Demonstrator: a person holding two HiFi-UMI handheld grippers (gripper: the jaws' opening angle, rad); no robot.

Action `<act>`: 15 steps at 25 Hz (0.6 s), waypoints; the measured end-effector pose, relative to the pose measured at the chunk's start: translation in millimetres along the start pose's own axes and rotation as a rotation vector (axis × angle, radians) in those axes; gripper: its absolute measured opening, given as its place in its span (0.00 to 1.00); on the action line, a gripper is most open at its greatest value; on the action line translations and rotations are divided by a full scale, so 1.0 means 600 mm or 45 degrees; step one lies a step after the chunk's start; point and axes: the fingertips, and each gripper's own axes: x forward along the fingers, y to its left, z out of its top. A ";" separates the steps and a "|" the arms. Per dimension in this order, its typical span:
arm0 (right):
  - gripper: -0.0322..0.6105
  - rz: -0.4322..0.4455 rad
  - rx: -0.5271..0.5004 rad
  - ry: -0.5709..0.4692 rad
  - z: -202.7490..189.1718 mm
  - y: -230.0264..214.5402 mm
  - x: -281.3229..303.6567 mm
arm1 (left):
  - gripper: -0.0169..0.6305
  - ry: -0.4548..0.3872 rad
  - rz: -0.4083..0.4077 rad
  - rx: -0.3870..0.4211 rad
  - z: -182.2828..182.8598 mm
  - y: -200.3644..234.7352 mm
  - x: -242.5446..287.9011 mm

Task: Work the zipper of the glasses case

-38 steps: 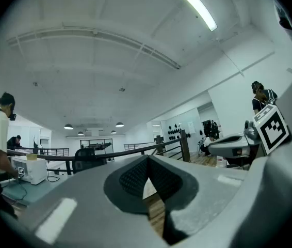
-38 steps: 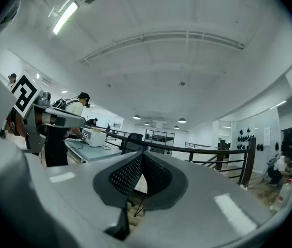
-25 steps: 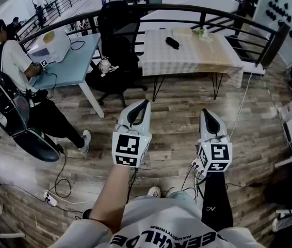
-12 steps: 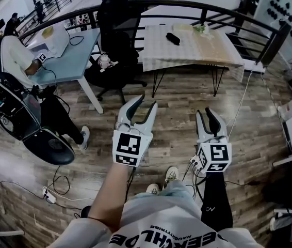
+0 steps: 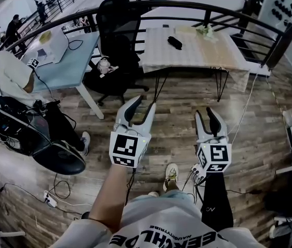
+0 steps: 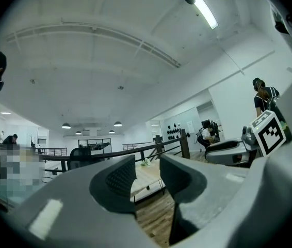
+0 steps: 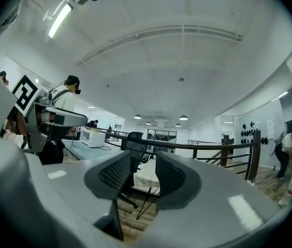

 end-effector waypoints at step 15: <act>0.33 0.118 0.037 -0.023 -0.019 -0.171 0.289 | 0.25 0.017 0.072 0.013 -0.007 0.069 0.300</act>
